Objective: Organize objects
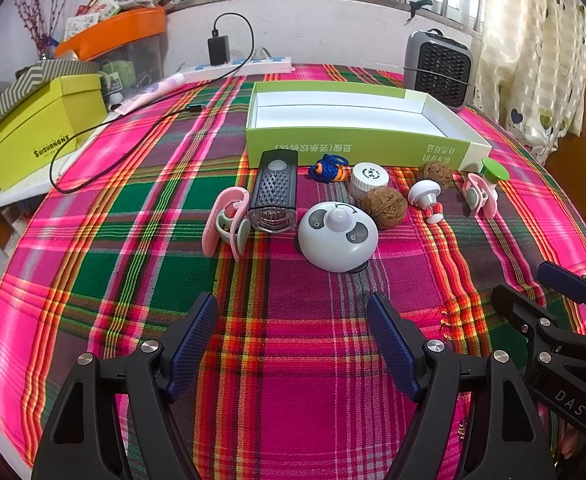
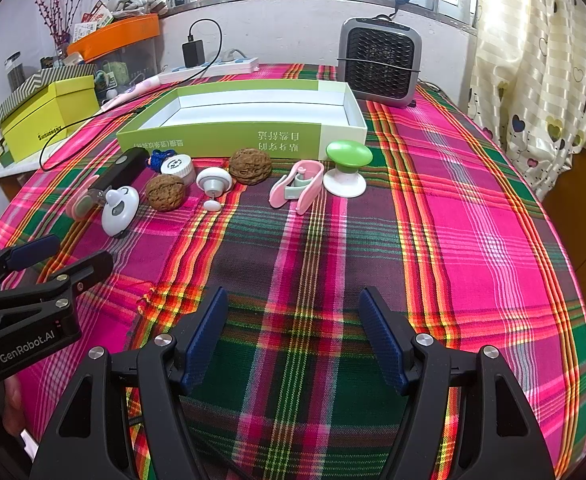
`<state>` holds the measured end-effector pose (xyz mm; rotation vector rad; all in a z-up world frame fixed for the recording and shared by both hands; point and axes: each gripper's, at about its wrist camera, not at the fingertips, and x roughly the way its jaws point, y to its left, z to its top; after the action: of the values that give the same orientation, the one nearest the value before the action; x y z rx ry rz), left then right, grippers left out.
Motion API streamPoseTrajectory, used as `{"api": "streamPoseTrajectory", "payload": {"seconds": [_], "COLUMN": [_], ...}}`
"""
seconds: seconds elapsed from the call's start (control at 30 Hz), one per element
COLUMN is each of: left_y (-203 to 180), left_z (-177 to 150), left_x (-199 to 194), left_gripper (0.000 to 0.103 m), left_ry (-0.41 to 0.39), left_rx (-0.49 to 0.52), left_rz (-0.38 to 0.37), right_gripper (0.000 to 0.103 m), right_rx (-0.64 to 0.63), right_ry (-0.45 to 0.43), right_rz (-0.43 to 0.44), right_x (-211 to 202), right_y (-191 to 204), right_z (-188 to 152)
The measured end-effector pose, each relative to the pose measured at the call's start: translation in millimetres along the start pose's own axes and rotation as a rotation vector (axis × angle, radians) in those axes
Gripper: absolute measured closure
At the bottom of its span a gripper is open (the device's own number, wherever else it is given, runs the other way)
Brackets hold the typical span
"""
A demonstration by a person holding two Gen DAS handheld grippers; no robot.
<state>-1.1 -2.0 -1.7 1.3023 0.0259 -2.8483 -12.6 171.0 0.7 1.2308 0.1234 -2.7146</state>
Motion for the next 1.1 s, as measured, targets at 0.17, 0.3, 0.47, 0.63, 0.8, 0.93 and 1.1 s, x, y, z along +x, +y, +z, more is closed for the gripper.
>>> {"api": "streamPoseTrajectory", "payload": {"seconds": [0.17, 0.3, 0.47, 0.63, 0.8, 0.93, 1.1], "left_y": [0, -1, -2, 0, 10, 20, 36], "left_z": [0, 0, -1, 0, 2, 6, 13], "left_x": [0, 0, 1, -1, -4, -7, -8], "left_gripper": [0.027, 0.027, 0.027, 0.027, 0.028, 0.028, 0.028], "left_ry": [0.001, 0.001, -0.001, 0.006, 0.01, -0.007, -0.022], "left_rx": [0.0, 0.0, 0.008, 0.028, 0.008, -0.005, -0.038], "left_rz": [0.0, 0.0, -0.006, -0.03, -0.077, -0.068, -0.074], "right_gripper": [0.035, 0.035, 0.035, 0.035, 0.035, 0.035, 0.035], "right_rx": [0.0, 0.0, 0.001, -0.005, 0.022, 0.03, 0.03], "right_ry": [0.0, 0.0, 0.001, 0.008, 0.026, -0.003, -0.017], "right_rz": [0.0, 0.0, 0.004, 0.017, 0.06, 0.074, 0.072], "right_x": [-1, -1, -1, 1, 1, -1, 3], "right_y": [0, 0, 2, -1, -6, -10, -11], "right_z": [1, 1, 0, 2, 5, 13, 26]}}
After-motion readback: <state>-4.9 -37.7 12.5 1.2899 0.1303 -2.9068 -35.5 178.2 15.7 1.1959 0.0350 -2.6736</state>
